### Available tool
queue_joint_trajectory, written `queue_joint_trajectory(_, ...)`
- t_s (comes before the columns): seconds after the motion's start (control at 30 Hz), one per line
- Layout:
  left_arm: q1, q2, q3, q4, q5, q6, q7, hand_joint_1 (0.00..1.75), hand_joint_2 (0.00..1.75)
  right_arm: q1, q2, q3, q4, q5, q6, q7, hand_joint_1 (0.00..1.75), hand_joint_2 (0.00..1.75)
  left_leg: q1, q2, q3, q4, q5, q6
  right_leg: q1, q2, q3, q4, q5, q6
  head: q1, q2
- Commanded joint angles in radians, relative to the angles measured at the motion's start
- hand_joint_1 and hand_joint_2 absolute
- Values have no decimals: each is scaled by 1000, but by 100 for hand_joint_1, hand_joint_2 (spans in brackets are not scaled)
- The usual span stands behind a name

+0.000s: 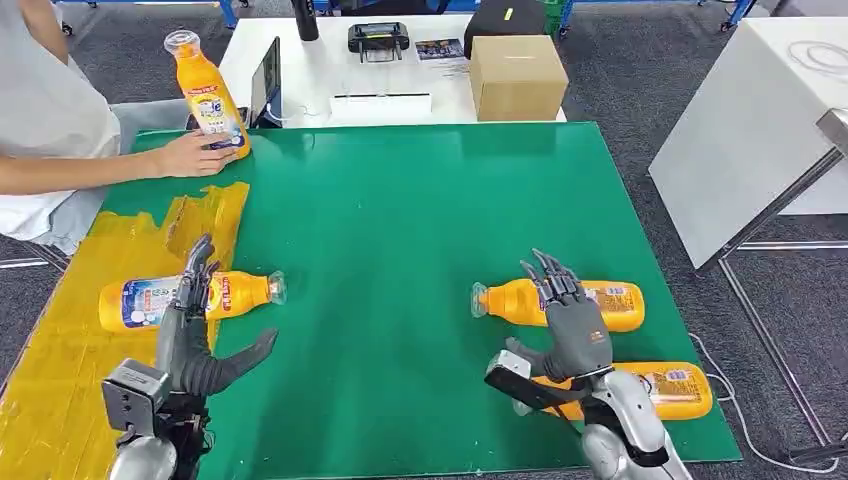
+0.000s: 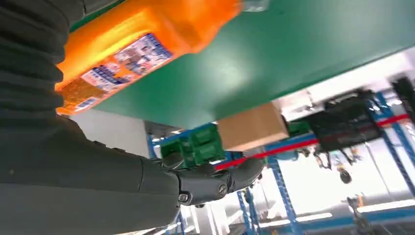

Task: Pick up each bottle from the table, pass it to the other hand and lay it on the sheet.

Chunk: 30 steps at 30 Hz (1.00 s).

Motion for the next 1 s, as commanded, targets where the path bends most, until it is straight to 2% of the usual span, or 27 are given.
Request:
queue_joint_trajectory(0.03, -56, -12, -5, 86, 22, -26, 9, 0, 175, -106, -75, -13, 197, 23, 75, 27, 0, 175, 1, -1, 4, -2, -1, 0, 1, 0, 5, -3, 0, -1, 0, 0)
queue_joint_trajectory(0.07, -65, -13, -7, 100, 22, -29, 10, 0, 175, -128, -85, -12, 234, 15, 96, 25, 0, 175, 2, -1, 8, -2, -2, -1, 2, 0, 9, -4, -1, -2, 0, 0)
queue_joint_trajectory(0.17, -84, -11, -16, 134, 52, -69, 17, 0, 175, -187, -97, -4, 325, 10, 121, 18, 0, 175, 0, 0, 3, -1, 0, 0, 0, 0, 3, -2, 0, 0, -1, 0)
queue_joint_trajectory(0.27, -93, -11, -27, 151, 65, -94, 20, 0, 175, -231, -80, -14, 389, 4, 106, 19, 0, 175, 1, 1, 5, -2, 0, 0, 1, 1, 6, -3, 1, -1, 0, 0)
queue_joint_trajectory(0.43, -101, -11, -29, 160, 73, -103, 22, 0, 175, -271, -94, 4, 440, 6, 137, 17, 0, 175, 2, 1, 8, -2, -1, 0, 2, 1, 9, -4, 0, -2, 0, 0)
queue_joint_trajectory(0.47, -103, -11, -29, 163, 76, -106, 22, 0, 175, -284, -99, 14, 460, 8, 149, 16, 0, 175, 0, 0, 3, -1, 0, 0, 0, 1, 3, -2, 0, 0, 0, 0)
queue_joint_trajectory(0.57, -106, -10, -29, 165, 81, -111, 21, 0, 175, -319, -113, 37, 506, 9, 172, 15, 0, 175, 0, 1, 3, -1, 0, 0, 0, 1, 3, -1, 0, 0, 0, 0)
queue_joint_trajectory(1.0, -104, -12, -23, 164, 91, -118, 21, 0, 175, -362, -133, 74, 571, 43, 192, 44, 0, 175, 0, 0, 2, 0, 0, 0, 0, 0, 2, -1, 0, 0, 0, 0)
